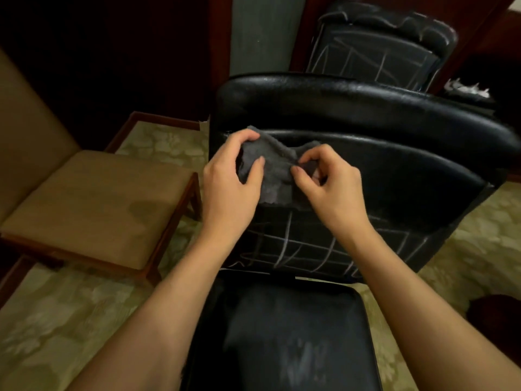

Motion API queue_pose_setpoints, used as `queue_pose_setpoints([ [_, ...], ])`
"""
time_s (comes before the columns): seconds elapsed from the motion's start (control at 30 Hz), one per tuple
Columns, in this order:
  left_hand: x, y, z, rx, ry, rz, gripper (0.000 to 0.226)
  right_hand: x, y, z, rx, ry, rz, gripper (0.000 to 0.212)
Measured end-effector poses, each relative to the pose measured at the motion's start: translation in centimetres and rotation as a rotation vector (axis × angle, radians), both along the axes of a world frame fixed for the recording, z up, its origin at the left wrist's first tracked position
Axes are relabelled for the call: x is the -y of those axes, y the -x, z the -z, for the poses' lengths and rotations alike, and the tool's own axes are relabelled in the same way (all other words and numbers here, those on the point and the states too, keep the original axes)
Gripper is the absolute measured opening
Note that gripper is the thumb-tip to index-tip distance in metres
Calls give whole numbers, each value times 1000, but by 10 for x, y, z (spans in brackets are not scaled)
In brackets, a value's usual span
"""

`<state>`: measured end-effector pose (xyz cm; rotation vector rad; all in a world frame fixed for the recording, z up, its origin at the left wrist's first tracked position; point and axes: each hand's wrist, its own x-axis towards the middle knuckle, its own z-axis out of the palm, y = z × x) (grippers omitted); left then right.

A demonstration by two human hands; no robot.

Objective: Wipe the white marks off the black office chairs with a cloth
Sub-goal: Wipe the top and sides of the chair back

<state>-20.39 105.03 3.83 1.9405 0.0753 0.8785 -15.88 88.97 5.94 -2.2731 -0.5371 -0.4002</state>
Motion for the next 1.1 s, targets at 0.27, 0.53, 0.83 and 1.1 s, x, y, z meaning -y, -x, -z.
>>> queue_pose_setpoints([
  [0.27, 0, -26, 47, 59, -390, -75, 28, 4, -13, 38, 156, 180, 126, 19],
  [0.53, 17, -38, 60, 111, -424, -129, 30, 19, -17, 58, 333, 279, 145, 33],
  [0.83, 34, -52, 82, 117, -321, -103, 41, 37, -25, 80, 517, 369, 257, 34],
  [1.1, 63, -62, 108, 183, -399, -207, 44, 62, -35, 94, 546, 397, 233, 30],
])
